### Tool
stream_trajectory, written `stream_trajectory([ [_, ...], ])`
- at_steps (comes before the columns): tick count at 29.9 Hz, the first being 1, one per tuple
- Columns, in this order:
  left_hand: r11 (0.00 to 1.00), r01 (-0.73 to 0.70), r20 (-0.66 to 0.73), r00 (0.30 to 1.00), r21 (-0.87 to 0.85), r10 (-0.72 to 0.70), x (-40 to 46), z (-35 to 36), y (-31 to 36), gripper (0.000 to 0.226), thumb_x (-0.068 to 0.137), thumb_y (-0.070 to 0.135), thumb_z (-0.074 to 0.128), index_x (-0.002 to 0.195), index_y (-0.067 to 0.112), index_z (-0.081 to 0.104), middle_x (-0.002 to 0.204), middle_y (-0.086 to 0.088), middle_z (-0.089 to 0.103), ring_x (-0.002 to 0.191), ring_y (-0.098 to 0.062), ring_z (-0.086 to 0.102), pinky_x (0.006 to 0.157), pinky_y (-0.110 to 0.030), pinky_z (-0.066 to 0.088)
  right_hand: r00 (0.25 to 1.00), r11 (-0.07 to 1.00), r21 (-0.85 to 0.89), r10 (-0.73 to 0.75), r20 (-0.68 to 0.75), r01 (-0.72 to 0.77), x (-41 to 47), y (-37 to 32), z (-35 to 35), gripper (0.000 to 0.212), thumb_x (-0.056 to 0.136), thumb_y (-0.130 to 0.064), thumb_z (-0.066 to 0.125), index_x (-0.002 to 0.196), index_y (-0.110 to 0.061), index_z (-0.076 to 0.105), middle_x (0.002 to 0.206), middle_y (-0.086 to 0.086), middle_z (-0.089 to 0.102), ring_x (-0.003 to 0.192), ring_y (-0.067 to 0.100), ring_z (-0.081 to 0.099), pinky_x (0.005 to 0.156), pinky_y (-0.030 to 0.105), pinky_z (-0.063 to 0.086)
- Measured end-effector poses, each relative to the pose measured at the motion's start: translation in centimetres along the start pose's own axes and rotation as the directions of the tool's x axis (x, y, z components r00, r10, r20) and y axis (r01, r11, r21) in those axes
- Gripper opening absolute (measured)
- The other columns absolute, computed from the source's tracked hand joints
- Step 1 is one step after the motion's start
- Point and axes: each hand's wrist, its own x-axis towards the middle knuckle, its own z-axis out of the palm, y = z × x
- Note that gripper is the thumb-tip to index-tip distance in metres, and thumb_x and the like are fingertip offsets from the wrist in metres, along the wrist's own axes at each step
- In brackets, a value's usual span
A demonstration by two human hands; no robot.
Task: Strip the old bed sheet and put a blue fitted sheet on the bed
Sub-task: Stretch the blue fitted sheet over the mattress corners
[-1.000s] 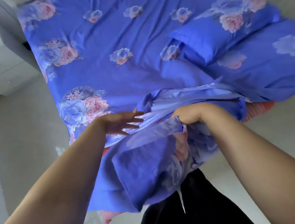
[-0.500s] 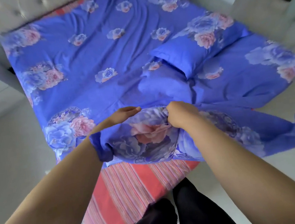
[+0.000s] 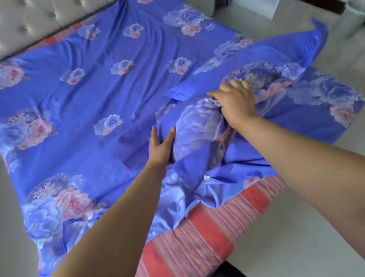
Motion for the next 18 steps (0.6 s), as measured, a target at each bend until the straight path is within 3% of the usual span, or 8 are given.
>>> stream_trajectory([
  [1, 0.99, -0.124, 0.008, 0.992, 0.067, 0.123, 1.0, 1.8, 0.6, 0.093, 0.075, 0.045, 0.072, 0.15, 0.028, 0.02, 0.153, 0.006, 0.028, 0.139, -0.01, 0.03, 0.109, -0.029, 0.034, 0.998, 0.998, -0.02, 0.05, -0.041, -0.051, 0.7, 2.3, 1.0, 0.032, 0.083, -0.023, 0.047, 0.103, -0.024, 0.072, 0.082, 0.007, 0.063, 0.081, 0.031, 0.06, 0.081, 0.037, 0.03],
  [3, 0.931, -0.305, 0.109, 0.951, 0.201, 0.288, 2.9, 5.1, 0.8, 0.076, 0.083, 0.024, 0.07, 0.147, 0.022, 0.029, 0.154, 0.003, 0.019, 0.142, -0.002, 0.008, 0.117, -0.026, 0.015, 0.967, 0.978, -0.044, 0.209, 0.143, -0.205, 1.5, 5.8, 2.9, 0.046, 0.089, -0.017, 0.046, 0.133, -0.029, 0.052, 0.118, 0.009, 0.055, 0.108, 0.034, 0.052, 0.1, 0.045, 0.027],
  [4, 0.89, -0.356, 0.192, 0.931, 0.284, 0.311, 3.9, 6.3, 0.3, 0.073, 0.084, 0.018, 0.07, 0.146, 0.021, 0.031, 0.156, -0.002, 0.018, 0.141, -0.001, 0.007, 0.115, -0.022, 0.013, 0.91, 0.956, -0.062, 0.292, 0.293, -0.286, 1.5, 7.0, 4.0, 0.058, 0.089, -0.013, 0.048, 0.142, -0.033, 0.037, 0.136, 0.008, 0.042, 0.121, 0.035, 0.043, 0.105, 0.049, 0.027],
  [6, 0.817, -0.364, 0.294, 0.923, 0.448, 0.25, 5.1, 8.4, -1.3, 0.07, 0.085, 0.014, 0.069, 0.145, 0.017, 0.034, 0.154, -0.009, 0.026, 0.143, -0.008, 0.016, 0.109, -0.016, 0.016, 0.749, 0.911, -0.037, 0.361, 0.556, -0.411, 1.1, 8.1, 6.5, 0.076, 0.088, -0.012, 0.053, 0.149, -0.038, 0.014, 0.153, 0.003, 0.014, 0.132, 0.035, 0.031, 0.108, 0.049, 0.03],
  [8, 0.809, -0.301, 0.273, 0.945, 0.505, 0.181, 5.9, 8.8, -3.3, 0.065, 0.086, 0.012, 0.068, 0.143, 0.011, 0.036, 0.147, -0.01, 0.038, 0.139, -0.018, 0.031, 0.106, -0.017, 0.022, 0.651, 0.861, 0.119, 0.277, 0.707, -0.495, 0.4, 7.7, 9.4, 0.08, 0.09, -0.013, 0.053, 0.151, -0.032, 0.005, 0.157, 0.007, 0.005, 0.14, 0.031, 0.025, 0.11, 0.044, 0.027],
  [12, 0.77, -0.107, 0.139, 0.99, 0.629, 0.024, 6.9, 6.3, -8.0, 0.059, 0.086, 0.011, 0.067, 0.139, 0.007, 0.041, 0.135, -0.011, 0.05, 0.125, -0.022, 0.048, 0.093, -0.016, 0.03, 0.57, 0.745, 0.331, 0.08, 0.818, -0.579, -0.9, 5.0, 14.3, 0.083, 0.091, -0.017, 0.057, 0.153, -0.019, 0.0, 0.158, 0.014, 0.005, 0.146, 0.023, 0.01, 0.115, 0.031, 0.016],
  [15, 0.665, 0.082, -0.009, 0.994, 0.742, -0.112, 7.2, 2.3, -12.4, 0.058, 0.085, 0.016, 0.068, 0.136, 0.006, 0.043, 0.132, -0.016, 0.054, 0.121, -0.027, 0.051, 0.094, -0.025, 0.034, 0.517, 0.691, 0.37, 0.006, 0.856, -0.621, -2.9, 2.9, 17.3, 0.085, 0.091, -0.023, 0.058, 0.153, -0.021, 0.0, 0.16, 0.005, 0.002, 0.146, 0.018, 0.012, 0.113, 0.028, 0.019],
  [18, 0.496, 0.247, -0.132, 0.958, 0.832, -0.255, 6.7, -1.8, -16.7, 0.064, 0.084, 0.031, 0.067, 0.139, 0.014, 0.039, 0.135, -0.015, 0.052, 0.122, -0.031, 0.051, 0.098, -0.032, 0.038, 0.494, 0.665, 0.41, -0.071, 0.867, -0.624, -6.4, 0.3, 19.8, 0.084, 0.091, -0.026, 0.059, 0.153, -0.022, 0.002, 0.16, 0.001, 0.003, 0.146, 0.016, 0.013, 0.115, 0.028, 0.018],
])
